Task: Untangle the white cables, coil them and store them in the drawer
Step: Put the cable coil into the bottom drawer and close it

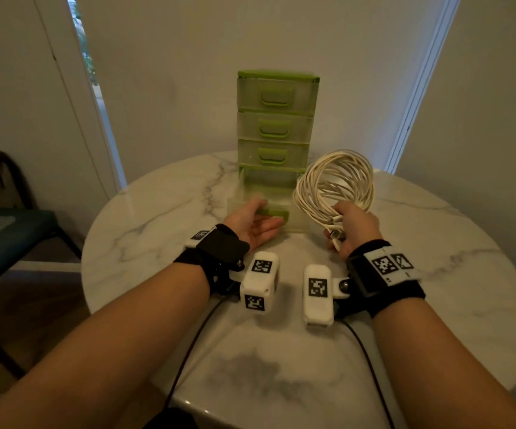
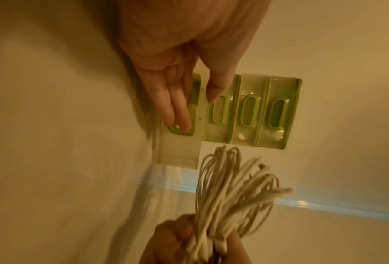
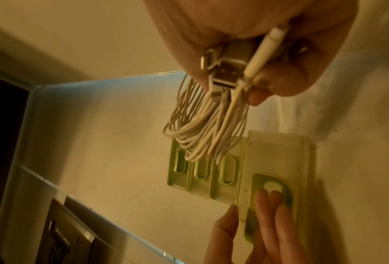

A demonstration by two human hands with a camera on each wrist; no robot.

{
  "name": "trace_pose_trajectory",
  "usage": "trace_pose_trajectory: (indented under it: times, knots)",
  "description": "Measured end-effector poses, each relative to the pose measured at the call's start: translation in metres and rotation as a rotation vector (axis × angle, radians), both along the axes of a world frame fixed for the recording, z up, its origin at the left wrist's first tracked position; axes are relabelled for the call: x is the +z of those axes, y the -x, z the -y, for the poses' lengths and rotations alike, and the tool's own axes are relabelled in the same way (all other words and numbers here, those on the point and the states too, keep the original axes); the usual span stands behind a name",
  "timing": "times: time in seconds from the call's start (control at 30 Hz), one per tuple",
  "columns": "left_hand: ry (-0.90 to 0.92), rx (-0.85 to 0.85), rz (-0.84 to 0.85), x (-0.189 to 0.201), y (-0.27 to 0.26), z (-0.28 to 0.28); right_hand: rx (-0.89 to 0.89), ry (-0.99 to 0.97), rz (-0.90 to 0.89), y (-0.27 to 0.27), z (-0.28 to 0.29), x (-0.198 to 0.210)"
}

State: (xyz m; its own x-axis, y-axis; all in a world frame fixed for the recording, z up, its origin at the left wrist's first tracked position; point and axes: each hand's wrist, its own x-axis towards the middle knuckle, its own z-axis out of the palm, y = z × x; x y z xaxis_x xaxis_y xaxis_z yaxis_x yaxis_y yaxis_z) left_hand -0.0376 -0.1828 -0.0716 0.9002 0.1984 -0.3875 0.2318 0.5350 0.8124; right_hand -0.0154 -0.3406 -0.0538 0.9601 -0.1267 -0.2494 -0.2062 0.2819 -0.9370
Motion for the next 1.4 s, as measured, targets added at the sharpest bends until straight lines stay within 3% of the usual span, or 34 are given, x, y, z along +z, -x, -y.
trace_pose_trajectory:
  times: [0.07,0.17,0.23,0.33,0.4,0.47,0.57,0.83,0.93,1.1,1.23,1.33,1.4]
  knots:
    - [-0.1,-0.108,-0.042,0.003,0.016,0.003,0.002,0.018,0.039,0.004,-0.002,0.002]
    - [-0.395,-0.198,-0.034,0.014,0.035,0.002,0.007,0.031,0.064,0.007,-0.005,0.006]
    - [-0.622,-0.069,0.08,0.021,0.037,-0.004,0.023,0.049,0.065,0.009,-0.007,0.01]
    - [-0.88,0.253,0.257,0.028,0.029,-0.021,0.072,0.085,0.084,0.012,-0.01,0.02]
    - [-1.015,0.264,0.232,0.03,0.025,-0.03,0.106,0.131,0.116,0.008,-0.015,0.027]
    - [-1.145,0.113,0.089,0.029,0.019,-0.034,0.122,0.185,0.172,-0.001,-0.024,0.035]
    - [-1.117,-0.025,0.03,0.028,0.015,-0.036,0.163,0.299,0.243,-0.015,-0.044,0.041]
    - [-0.936,0.012,0.083,0.021,0.014,-0.04,0.322,0.75,0.164,-0.043,-0.068,0.027]
    - [-0.917,0.004,0.094,0.021,0.017,-0.044,0.344,0.831,0.175,-0.051,-0.069,0.028]
    - [-0.921,-0.045,0.08,0.023,0.032,-0.045,0.637,1.128,0.118,-0.047,-0.062,0.028]
    - [-0.887,-0.099,0.035,0.026,0.036,-0.038,0.859,1.479,0.12,-0.032,-0.057,0.036]
    - [-0.879,-0.154,0.019,0.026,0.034,-0.031,0.872,1.527,0.097,-0.023,-0.047,0.038]
    - [-0.852,-0.124,0.03,0.026,0.031,-0.028,0.79,1.396,0.109,-0.024,-0.038,0.033]
